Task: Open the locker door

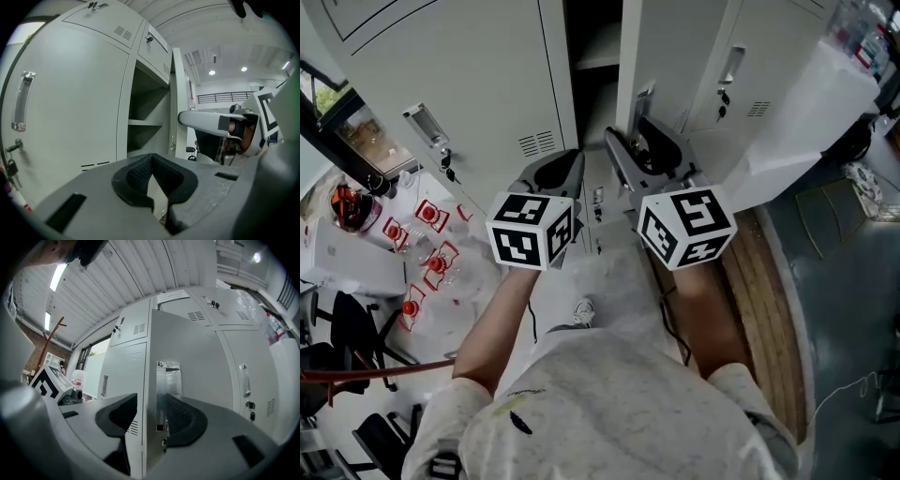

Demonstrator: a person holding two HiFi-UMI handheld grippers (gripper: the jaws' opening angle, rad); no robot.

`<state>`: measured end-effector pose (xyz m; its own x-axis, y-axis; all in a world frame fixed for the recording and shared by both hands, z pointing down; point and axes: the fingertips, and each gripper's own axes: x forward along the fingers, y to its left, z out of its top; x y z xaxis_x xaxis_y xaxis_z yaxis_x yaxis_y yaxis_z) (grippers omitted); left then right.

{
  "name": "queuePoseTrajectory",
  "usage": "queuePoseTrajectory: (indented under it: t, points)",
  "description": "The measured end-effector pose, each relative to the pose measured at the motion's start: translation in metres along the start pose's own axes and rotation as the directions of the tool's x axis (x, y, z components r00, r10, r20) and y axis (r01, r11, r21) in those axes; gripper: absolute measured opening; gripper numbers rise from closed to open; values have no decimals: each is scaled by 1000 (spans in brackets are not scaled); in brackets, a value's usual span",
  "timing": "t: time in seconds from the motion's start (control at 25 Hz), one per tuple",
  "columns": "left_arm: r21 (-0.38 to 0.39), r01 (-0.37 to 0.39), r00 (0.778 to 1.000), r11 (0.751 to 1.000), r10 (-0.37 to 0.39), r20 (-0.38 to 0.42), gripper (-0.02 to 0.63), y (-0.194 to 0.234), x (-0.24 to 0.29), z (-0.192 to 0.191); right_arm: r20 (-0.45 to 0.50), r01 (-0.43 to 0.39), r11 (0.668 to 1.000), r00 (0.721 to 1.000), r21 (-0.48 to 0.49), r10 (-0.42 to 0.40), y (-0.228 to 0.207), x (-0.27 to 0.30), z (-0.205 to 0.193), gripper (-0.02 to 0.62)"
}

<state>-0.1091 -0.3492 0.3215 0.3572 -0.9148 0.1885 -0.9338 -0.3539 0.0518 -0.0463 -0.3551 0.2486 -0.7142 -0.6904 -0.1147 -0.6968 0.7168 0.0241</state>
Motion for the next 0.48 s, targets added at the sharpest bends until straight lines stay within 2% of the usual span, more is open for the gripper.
queuePoseTrajectory:
  t: [0.48]
  points:
    - [-9, 33, 999, 999, -33, -17, 6, -29, 1, -11, 20, 56, 998, 998, -27, -56, -13, -31, 3, 174]
